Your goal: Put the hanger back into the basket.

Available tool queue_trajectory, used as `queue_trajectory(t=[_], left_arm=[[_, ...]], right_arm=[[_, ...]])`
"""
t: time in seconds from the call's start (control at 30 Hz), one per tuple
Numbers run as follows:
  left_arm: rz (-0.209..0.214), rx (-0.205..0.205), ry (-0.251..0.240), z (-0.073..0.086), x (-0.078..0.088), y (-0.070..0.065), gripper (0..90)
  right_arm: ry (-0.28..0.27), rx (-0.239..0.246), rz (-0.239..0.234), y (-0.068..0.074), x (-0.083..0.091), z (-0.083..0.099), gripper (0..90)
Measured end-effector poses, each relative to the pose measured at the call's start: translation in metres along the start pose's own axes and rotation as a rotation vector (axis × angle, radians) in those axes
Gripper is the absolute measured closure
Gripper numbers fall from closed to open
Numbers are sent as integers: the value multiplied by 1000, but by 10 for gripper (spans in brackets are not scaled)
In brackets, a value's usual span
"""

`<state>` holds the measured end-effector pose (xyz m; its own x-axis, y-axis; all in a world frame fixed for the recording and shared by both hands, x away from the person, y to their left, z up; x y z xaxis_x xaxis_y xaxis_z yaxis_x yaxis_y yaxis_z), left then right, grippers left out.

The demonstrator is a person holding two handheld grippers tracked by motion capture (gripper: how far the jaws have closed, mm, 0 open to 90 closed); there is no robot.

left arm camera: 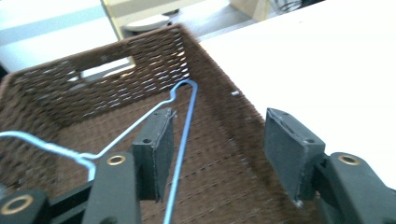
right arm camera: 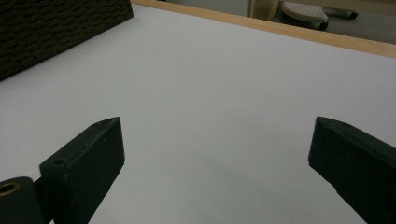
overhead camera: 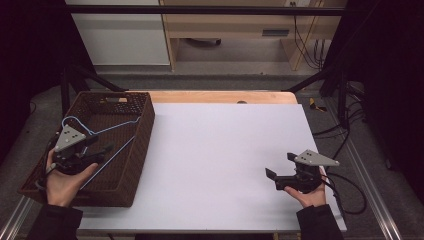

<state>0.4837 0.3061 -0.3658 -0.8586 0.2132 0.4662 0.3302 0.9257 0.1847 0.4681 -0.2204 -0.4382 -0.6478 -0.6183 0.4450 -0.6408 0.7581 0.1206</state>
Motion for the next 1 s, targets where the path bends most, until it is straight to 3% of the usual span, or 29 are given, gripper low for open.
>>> queue_trajectory(t=[0.03,0.27,0.43,0.6,0.73,1.0], left_arm=[[0,0,0,0,0,0,419],[111,7,-65,-5,2,-35,342],[128,-12,-89,-5,-1,-50,237],[192,-10,-110,-2,-5,-72,157],[233,1,-109,3,-7,-84,117],[275,3,-112,13,-9,-98,99]], right_arm=[[0,0,0,0,0,0,41],[-5,0,-1,0,0,0,40],[-10,1,-3,0,1,-1,40],[-8,6,-4,0,2,0,38],[-14,-1,-8,0,3,0,37],[-24,4,-12,0,4,0,37]])
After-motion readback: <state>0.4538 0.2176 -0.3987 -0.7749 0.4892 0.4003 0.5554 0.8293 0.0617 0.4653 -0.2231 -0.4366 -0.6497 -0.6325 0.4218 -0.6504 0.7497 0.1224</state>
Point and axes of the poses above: each handheld gripper's, and its own axes: x roughly backward along the jaws, z roughly out of its underside, y roughly to its left, the point moved 6 cm from there along -x, roughly forward along the jaws, and after that the axes turned 7 degrees about -z, right-handed, at the moved point
